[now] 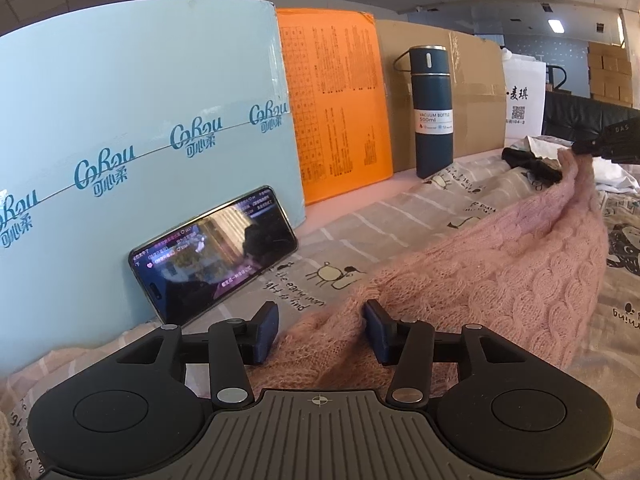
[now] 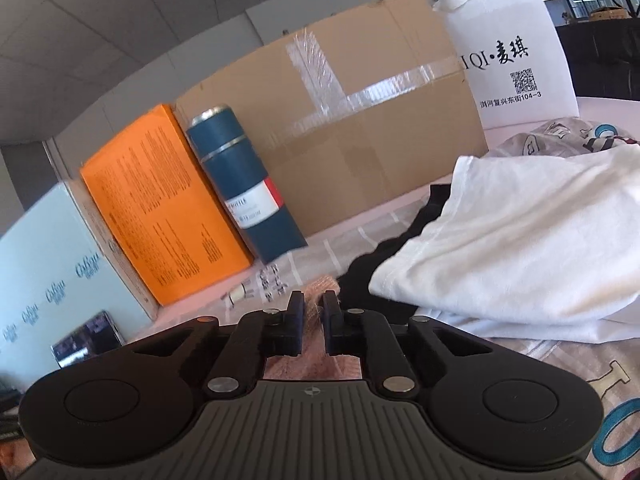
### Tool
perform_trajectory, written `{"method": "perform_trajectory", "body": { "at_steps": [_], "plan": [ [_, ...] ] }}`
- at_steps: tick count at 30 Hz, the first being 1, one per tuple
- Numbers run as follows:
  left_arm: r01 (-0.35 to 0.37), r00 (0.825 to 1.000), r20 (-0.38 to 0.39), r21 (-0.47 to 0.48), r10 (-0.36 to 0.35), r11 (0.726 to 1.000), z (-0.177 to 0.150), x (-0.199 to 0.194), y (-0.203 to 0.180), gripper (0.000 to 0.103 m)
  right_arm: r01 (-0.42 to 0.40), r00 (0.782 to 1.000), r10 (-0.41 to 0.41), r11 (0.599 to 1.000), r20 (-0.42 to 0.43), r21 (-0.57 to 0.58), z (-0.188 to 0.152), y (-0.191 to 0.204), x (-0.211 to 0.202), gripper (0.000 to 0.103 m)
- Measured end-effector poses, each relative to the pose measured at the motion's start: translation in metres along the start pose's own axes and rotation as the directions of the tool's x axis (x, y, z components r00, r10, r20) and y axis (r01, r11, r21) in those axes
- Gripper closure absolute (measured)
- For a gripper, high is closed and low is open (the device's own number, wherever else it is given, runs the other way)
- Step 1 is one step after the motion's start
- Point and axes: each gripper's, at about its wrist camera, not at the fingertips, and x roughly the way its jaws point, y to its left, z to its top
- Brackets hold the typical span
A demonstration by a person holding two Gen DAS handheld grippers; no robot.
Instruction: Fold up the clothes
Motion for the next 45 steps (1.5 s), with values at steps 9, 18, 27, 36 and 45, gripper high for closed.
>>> {"method": "perform_trajectory", "body": {
  "at_steps": [9, 18, 27, 36, 45],
  "plan": [
    [-0.018, 1.0, -0.006, -0.002, 0.018, 1.0, -0.001, 0.001, 0.001, 0.049, 0.119, 0.992, -0.119, 0.993, -0.033, 0.023, 0.005, -0.003, 0.0, 0.074],
    [-0.02, 1.0, -0.001, 0.0, 0.02, 1.0, -0.001, 0.0, 0.001, 0.048, -0.077, 0.996, 0.054, 0.938, -0.078, -0.337, -0.025, 0.042, 0.006, 0.03],
    [-0.017, 1.0, 0.003, 0.001, 0.017, 1.0, 0.0, -0.001, 0.0, 0.047, -0.368, 0.924, 0.203, 0.698, -0.323, -0.614, -0.054, 0.094, 0.043, 0.042],
    [-0.02, 1.0, 0.006, 0.006, 0.02, 1.0, 0.0, -0.002, 0.0, 0.047, -0.265, 0.961, 0.136, 0.705, -0.241, -0.657, -0.06, 0.093, 0.057, 0.094],
    [-0.033, 0.999, 0.011, 0.0, 0.033, 0.999, 0.003, -0.004, 0.0, 0.04, -0.183, 0.975, 0.047, 0.721, -0.216, -0.669, -0.062, 0.091, 0.065, 0.074]
  ]
}}
